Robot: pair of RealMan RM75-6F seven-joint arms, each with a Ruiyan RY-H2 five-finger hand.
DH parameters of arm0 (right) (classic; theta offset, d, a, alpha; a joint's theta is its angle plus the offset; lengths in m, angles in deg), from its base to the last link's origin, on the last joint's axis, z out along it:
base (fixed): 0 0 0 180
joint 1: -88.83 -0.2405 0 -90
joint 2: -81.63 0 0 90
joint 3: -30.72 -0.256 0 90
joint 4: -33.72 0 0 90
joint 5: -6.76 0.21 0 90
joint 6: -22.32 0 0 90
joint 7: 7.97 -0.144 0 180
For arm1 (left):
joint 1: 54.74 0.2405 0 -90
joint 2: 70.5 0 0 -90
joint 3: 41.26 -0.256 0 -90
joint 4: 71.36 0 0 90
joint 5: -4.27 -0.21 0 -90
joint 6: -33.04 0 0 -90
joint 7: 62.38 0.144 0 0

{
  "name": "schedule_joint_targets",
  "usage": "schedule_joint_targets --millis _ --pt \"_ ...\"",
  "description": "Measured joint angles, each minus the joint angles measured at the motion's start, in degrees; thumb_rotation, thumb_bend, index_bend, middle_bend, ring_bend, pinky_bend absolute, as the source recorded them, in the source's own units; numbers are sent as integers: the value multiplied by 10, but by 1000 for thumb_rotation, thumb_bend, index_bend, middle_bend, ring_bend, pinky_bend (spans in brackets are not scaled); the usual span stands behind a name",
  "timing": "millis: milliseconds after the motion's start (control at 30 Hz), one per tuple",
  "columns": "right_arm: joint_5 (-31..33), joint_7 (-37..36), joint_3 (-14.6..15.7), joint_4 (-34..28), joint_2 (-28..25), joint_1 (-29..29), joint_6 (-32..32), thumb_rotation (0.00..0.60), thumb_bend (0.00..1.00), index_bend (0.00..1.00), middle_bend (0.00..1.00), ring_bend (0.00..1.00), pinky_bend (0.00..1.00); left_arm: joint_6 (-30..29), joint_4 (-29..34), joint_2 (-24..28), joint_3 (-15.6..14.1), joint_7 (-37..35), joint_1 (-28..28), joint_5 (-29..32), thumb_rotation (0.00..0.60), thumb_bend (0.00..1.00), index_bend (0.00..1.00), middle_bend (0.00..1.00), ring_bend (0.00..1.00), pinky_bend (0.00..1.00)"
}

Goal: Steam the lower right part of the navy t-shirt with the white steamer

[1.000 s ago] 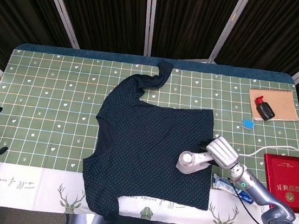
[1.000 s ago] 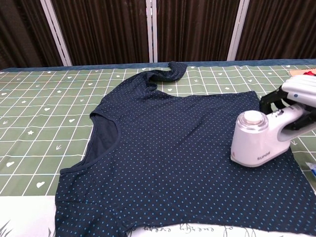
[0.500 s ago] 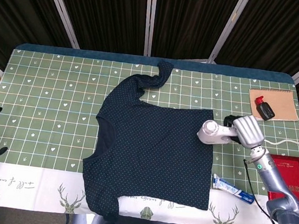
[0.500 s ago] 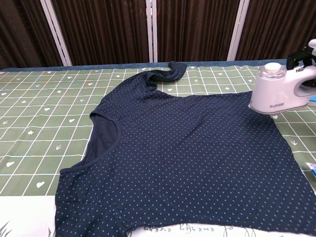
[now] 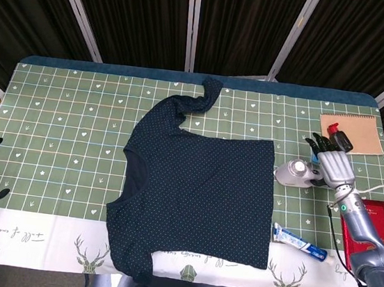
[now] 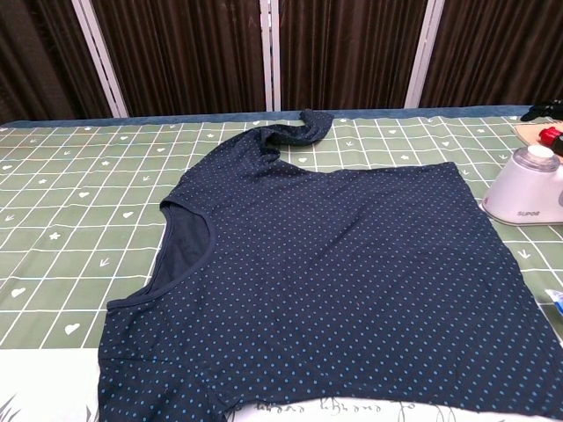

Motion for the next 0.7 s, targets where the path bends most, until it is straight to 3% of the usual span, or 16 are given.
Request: schedule_joint_targets --millis 267,467,700 --pt "11 47 -8 -108 -54 12 -15 600 0 0 0 0 0 -4 4 6 0 -11 2 -4 600 0 0 0 0 0" --pt "15 106 -11 -276 -141 39 -59 600 0 0 0 0 0 -16 8 13 2 -19 6 -11 600 0 0 0 0 0" --pt "27 225 -12 -515 -254 99 -142 600 0 0 0 0 0 -35 13 19 0 -28 13 -28 600 0 0 0 0 0"
